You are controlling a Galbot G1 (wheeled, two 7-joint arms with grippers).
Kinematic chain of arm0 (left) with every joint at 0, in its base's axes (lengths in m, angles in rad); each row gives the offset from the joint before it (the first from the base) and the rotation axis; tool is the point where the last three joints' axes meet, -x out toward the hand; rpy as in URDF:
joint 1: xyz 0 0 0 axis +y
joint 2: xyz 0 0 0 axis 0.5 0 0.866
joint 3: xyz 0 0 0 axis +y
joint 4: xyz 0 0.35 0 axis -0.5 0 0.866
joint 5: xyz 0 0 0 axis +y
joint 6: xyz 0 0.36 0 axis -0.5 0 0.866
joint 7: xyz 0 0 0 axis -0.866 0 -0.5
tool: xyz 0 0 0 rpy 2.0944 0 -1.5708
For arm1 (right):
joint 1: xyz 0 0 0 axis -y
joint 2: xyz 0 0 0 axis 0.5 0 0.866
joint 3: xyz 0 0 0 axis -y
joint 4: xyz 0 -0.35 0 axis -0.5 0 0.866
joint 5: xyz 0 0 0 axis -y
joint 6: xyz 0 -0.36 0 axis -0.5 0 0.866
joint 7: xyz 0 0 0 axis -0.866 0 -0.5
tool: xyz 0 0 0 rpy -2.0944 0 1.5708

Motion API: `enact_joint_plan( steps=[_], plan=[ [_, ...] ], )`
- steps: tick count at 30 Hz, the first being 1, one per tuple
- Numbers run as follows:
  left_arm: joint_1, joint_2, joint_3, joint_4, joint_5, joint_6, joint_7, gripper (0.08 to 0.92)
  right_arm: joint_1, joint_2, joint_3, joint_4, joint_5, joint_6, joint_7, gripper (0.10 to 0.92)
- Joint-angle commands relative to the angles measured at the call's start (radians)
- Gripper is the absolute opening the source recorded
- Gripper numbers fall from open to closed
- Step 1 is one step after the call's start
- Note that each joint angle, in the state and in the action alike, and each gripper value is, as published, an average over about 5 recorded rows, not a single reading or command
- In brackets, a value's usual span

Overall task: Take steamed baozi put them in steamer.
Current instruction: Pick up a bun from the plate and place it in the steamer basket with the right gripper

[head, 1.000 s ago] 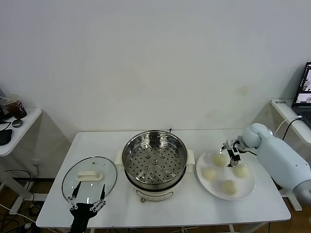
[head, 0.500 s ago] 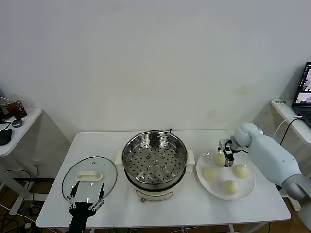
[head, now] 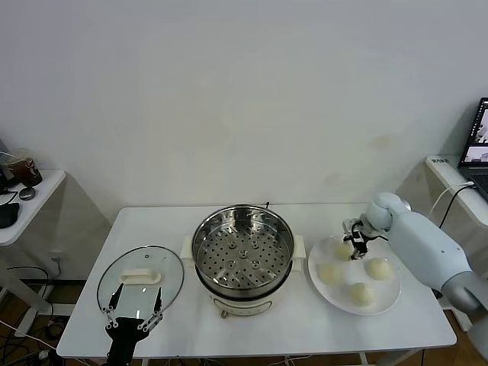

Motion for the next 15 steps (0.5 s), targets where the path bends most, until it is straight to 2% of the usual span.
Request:
enact_joint_plan(
  steps=[1,8,15],
  plan=[
    [0.001,0.0,0.0,-0.002,0.0,0.001,0.0,0.823,0.093,-0.095,-0.061,0.158,0.158,-0.019,-0.017,0.558],
    [-0.001,0.008,0.006,-0.012,-0.001,0.003,0.002,0.823,0.393,-0.184,-0.229,0.319,0.39,-0.02,-0.066,0.557],
    [-0.011,0.019,0.006,-0.022,-0.008,0.004,0.003,0.823,0.688,-0.108,-0.453,0.384,0.591,0.042,-0.094,0.56]
  ],
)
